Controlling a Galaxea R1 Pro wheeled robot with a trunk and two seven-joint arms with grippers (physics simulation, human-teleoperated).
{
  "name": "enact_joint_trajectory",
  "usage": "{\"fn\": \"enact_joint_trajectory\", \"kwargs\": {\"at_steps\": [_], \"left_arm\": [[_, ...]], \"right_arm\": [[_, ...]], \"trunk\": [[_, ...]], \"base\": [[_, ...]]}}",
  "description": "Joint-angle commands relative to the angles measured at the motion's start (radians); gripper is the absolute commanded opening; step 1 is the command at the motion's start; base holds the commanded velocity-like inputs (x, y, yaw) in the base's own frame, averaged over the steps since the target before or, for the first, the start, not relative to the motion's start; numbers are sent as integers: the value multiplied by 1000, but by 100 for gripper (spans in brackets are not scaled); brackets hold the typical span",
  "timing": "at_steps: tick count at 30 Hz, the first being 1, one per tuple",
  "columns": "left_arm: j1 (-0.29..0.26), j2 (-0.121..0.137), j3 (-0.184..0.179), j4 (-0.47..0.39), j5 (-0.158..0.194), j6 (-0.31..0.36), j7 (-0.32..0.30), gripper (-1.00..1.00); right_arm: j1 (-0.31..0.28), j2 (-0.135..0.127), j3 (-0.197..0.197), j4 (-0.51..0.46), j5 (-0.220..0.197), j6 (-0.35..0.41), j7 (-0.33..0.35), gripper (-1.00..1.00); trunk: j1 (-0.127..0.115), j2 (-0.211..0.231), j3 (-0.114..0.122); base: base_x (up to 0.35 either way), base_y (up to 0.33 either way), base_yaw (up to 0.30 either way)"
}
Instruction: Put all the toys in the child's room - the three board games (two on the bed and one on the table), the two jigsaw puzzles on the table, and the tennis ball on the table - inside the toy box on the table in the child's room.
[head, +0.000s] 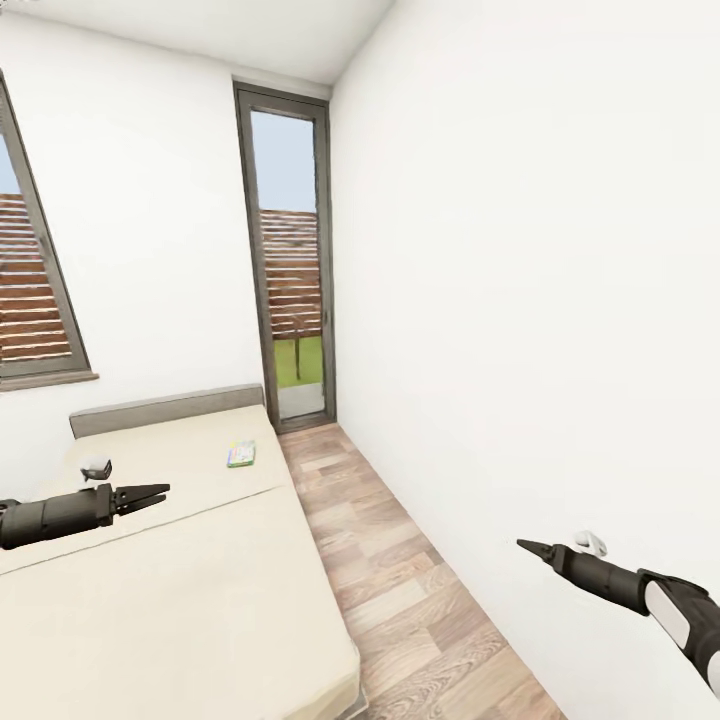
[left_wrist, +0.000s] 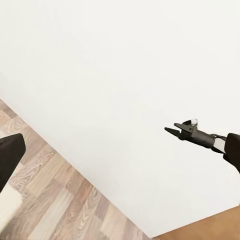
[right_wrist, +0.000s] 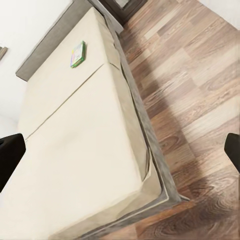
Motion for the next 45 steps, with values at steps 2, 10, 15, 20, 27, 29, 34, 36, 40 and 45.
{"fn": "enact_joint_trajectory", "kwargs": {"at_steps": [2, 10, 15, 20, 27, 29, 34, 36, 40, 45], "left_arm": [[-1, 0, 1, -1, -7, 10, -7, 100], [-1, 0, 1, -1, -7, 10, -7, 100], [-1, 0, 1, 0, -7, 11, -7, 100], [-1, 0, 1, -1, -7, 11, -7, 100], [-1, 0, 1, -1, -7, 11, -7, 100], [-1, 0, 1, 0, -7, 11, -7, 100], [-1, 0, 1, -1, -7, 11, -7, 100], [-1, 0, 1, -1, -7, 11, -7, 100], [-1, 0, 1, 0, -7, 11, -7, 100], [-1, 0, 1, 0, -7, 11, -7, 100]], "right_arm": [[0, 0, 1, 0, -5, 8, 0, 100], [0, 7, 21, 0, -4, 8, -2, 100], [0, 23, 30, 0, -4, 8, -4, 100], [0, 34, 34, 0, -3, 9, -16, 100], [0, 38, 35, 0, -3, 10, -25, 100], [0, 38, 35, 0, -3, 10, -26, 100], [0, 39, 35, 0, -3, 10, -27, 100], [0, 39, 35, 0, -3, 10, -27, 100], [0, 39, 35, 0, -3, 10, -28, 100], [0, 40, 35, 0, -3, 11, -29, 100]], "trunk": [[0, -1, -1], [0, -1, -5], [0, -1, -9], [0, -1, -14], [0, -1, -21], [0, -1, -23], [0, -1, -29], [0, -1, -31], [0, -1, -35], [0, -1, -41]], "base": [[0, -180, 155], [0, -57, 242], [0, -12, 258], [0, -3, 244], [0, -1, 239], [0, 0, 238], [0, -37, 237], [0, -116, 237], [0, -191, 237], [0, -224, 237]]}}
